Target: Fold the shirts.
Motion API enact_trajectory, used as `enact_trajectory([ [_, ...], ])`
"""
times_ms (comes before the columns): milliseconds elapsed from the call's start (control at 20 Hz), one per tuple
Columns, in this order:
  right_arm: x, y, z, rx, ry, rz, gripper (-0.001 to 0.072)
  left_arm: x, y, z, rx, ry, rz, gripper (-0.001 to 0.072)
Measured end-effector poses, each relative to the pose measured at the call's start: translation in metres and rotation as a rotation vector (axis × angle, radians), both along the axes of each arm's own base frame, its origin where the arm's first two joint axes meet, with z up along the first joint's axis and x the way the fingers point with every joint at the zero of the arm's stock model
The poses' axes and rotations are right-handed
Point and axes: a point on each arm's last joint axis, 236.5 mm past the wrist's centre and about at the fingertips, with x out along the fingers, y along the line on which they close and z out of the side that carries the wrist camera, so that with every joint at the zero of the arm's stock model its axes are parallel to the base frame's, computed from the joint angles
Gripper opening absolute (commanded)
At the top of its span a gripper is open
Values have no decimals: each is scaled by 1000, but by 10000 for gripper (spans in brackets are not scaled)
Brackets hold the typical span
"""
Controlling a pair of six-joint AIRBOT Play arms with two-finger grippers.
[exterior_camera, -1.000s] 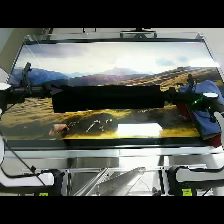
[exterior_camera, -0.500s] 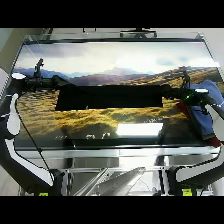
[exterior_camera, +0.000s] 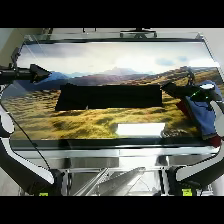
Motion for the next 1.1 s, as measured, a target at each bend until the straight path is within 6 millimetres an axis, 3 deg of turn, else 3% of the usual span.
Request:
enact_trajectory([
  [100, -2, 8, -11, 22, 33, 18, 628, -8, 1, 7, -9, 19, -7, 9],
  [150, -1, 12, -14, 31, 39, 25, 545, -12, 0, 9, -12, 26, -15, 9],
  [300, -4, 28, -28, 46, 80, 56, 67, -23, -14, 12, -28, 58, -66, 8],
  [350, -5, 32, -31, 42, 87, 70, 16, -27, -23, 13, -30, 66, -94, 8],
  [500, -6, 39, -27, 44, 88, 107, 15, -31, -56, 14, -32, 76, -166, 7],
  [650, 3, 44, 13, 65, 36, 138, 15, -32, -104, 14, -27, 68, -247, 7],
  [850, 8, 65, 98, 111, -67, 203, 15, -34, -196, -2, 37, 43, -359, 9],
  [1100, -6, 126, 197, 249, -201, 310, 15, -45, -328, -73, 119, 55, -435, 8],
])
